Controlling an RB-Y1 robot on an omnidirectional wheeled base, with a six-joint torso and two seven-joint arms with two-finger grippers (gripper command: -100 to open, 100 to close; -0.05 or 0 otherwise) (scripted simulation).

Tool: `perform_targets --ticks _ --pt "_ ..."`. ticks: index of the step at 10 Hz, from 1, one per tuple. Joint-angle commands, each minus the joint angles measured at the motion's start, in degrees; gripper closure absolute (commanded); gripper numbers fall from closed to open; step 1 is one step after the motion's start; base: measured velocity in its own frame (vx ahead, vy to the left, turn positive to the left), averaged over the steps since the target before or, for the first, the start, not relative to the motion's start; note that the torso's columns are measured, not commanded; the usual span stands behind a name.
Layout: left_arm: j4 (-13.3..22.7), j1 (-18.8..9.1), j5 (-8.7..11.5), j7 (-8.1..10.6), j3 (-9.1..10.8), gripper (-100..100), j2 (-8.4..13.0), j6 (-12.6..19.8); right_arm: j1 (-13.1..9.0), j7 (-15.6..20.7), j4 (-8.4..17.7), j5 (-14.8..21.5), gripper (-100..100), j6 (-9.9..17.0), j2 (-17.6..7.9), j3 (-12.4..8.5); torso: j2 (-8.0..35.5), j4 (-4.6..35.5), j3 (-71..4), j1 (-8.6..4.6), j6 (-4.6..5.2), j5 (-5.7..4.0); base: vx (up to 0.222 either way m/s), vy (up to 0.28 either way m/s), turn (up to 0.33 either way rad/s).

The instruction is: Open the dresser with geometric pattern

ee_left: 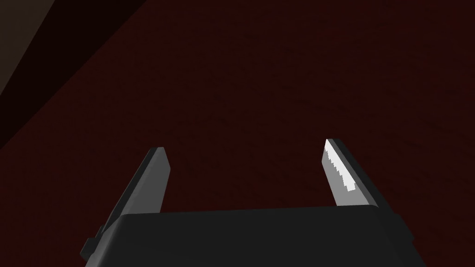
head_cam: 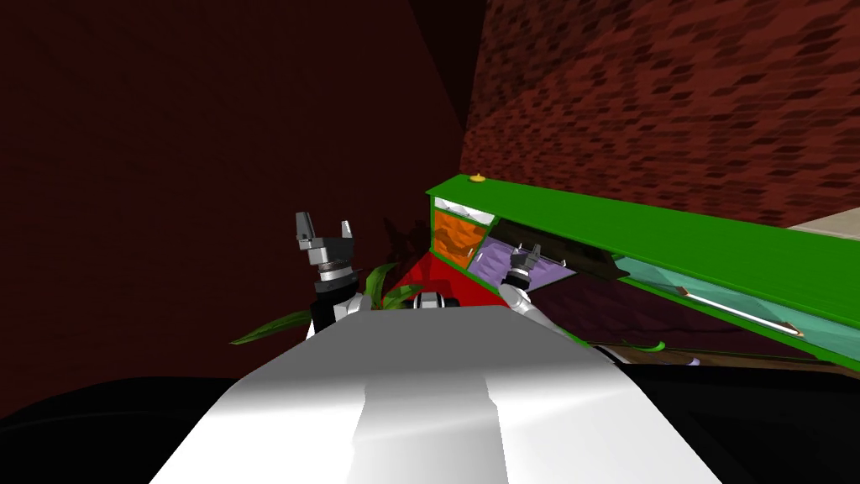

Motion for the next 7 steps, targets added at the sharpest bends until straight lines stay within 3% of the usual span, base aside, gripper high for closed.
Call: perform_targets --ticks 1,2,7 --pt "0.0 0.0 0.0 0.0 0.0 0 0.0 0.0 -0.3 0.1 -0.2 -0.6 -100 -1.1 -0.8 -0.3 0.1 0.1 0.0 0.04 0.05 0.1 -0.014 0.011 0.0" --pt "0.0 0.0 0.0 0.0 0.0 0 0.0 0.0 -0.2 0.1 0.0 -0.8 0 -1.5 -0.7 -0.2 0.0 -0.1 0.0 -0.07 0.03 -0.09 0.0 0.0 0.0" --pt "0.0 0.0 0.0 0.0 0.0 0 0.0 0.0 0.4 0.1 0.6 -0.9 0 -2.4 -0.2 0.5 -0.5 -0.5 -0.2 -0.52 -0.06 -0.57 0.0 0.0 0.0"
